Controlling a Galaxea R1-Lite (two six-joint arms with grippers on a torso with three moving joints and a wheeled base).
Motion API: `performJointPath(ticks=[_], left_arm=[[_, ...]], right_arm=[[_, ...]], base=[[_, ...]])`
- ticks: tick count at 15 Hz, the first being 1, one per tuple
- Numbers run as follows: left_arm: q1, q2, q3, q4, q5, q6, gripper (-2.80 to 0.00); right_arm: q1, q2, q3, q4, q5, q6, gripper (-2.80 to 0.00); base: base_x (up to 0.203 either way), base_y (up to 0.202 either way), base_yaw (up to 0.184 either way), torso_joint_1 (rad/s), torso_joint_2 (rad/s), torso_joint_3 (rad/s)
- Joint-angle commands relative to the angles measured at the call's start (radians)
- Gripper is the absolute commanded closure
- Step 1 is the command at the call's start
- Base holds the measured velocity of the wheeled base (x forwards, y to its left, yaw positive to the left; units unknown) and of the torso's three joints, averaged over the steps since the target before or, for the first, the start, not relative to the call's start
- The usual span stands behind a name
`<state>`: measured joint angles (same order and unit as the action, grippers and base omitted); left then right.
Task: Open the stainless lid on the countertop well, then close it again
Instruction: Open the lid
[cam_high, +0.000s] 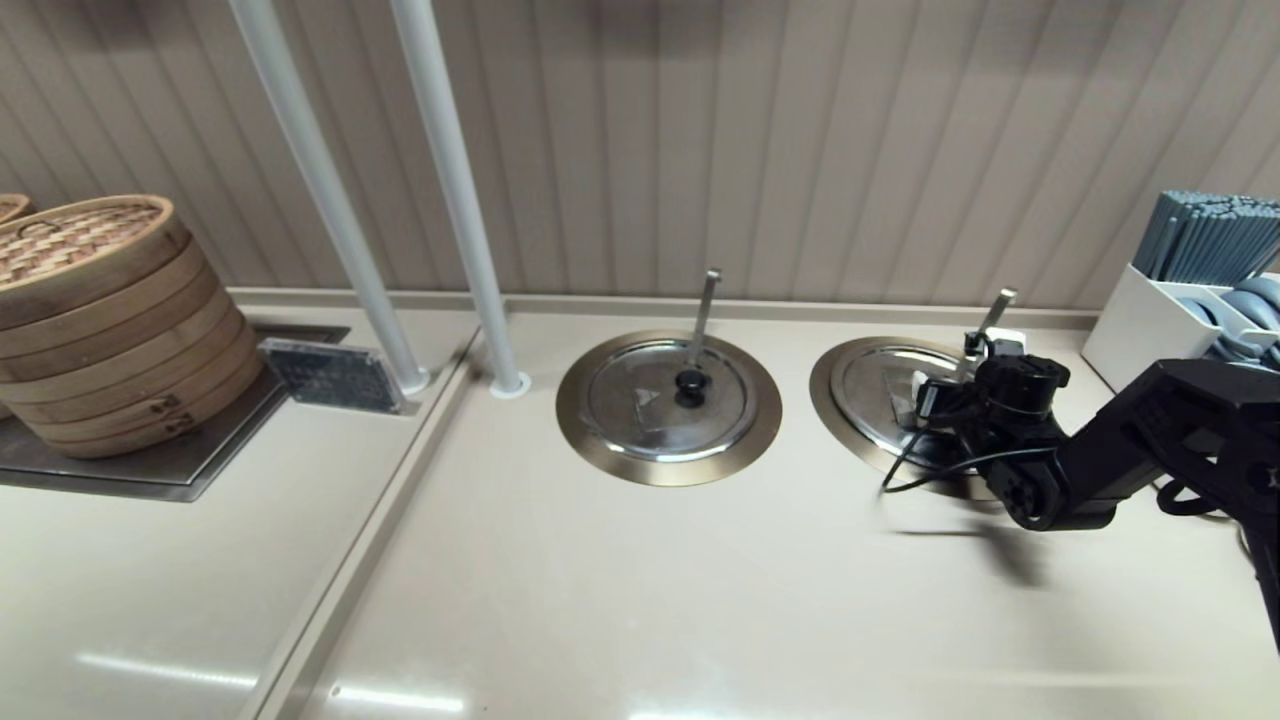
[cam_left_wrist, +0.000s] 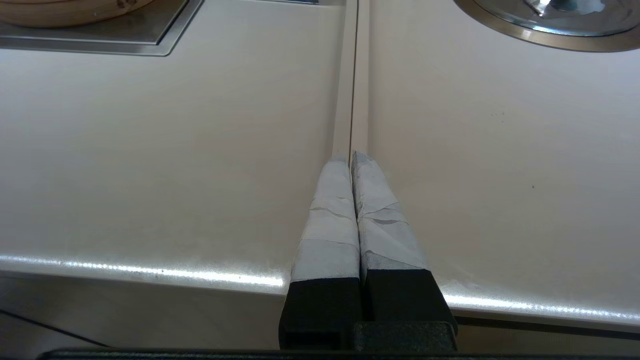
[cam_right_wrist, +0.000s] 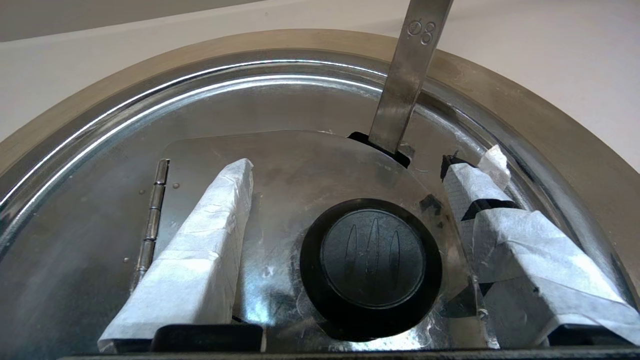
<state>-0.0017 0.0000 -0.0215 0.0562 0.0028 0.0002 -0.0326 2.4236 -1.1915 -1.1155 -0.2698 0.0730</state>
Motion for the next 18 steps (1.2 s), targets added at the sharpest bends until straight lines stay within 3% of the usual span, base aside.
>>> performJointPath(ticks=[1, 6, 18], left_arm=[[0.0, 0.0, 0.0, 0.001, 0.0, 0.0, 0.0], [0.0, 0.0, 0.0, 0.001, 0.0, 0.001, 0.0], [0.0, 0.0, 0.0, 0.001, 0.0, 0.0, 0.0]], right_arm=[[0.002, 0.008, 0.001, -0.002, 0.001, 0.001, -2.8], [0.017, 0.0, 0.003, 0.003, 0.037, 0.013, -2.8], [0.031, -0.041, 0.005, -0.001, 0.037, 0.017, -2.8]], base=[[0.0, 0.0, 0.0, 0.0, 0.0, 0.0], [0.0, 0.0, 0.0, 0.0, 0.0, 0.0], [0.0, 0.0, 0.0, 0.0, 0.0, 0.0]])
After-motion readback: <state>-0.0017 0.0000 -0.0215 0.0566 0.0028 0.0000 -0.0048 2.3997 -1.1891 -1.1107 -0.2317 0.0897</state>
